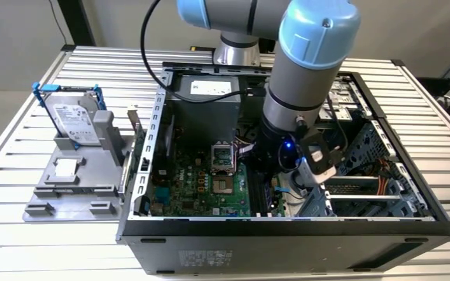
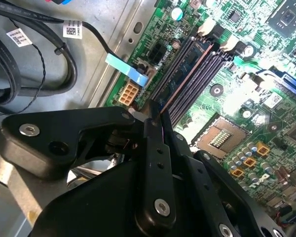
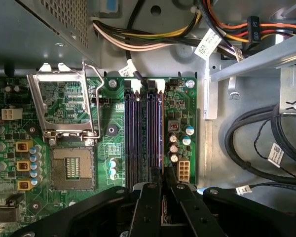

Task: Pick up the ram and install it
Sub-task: 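Insert the ram into the slot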

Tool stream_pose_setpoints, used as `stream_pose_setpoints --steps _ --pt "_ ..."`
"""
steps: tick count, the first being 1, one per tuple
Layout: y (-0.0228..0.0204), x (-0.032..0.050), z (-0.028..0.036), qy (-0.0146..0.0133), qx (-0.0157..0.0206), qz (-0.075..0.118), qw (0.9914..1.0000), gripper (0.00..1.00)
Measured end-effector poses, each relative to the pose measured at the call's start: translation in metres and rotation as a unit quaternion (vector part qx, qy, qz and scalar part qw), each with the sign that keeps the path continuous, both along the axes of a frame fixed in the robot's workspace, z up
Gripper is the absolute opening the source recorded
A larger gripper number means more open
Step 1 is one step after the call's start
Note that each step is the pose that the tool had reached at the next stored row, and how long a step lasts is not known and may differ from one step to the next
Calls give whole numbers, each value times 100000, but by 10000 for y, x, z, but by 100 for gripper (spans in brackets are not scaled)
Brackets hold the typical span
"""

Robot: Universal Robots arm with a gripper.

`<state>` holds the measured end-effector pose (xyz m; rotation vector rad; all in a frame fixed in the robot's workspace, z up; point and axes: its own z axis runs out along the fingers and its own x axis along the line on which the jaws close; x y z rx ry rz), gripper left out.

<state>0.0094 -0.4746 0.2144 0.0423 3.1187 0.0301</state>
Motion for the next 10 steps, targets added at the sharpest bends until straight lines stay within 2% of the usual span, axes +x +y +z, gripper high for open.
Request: stream_pose_setpoints --steps 3,10 --pt "0 0 -25 -6 -10 1 100000 0" --pt "-1 0 -39 -7 -17 -1 100000 0"
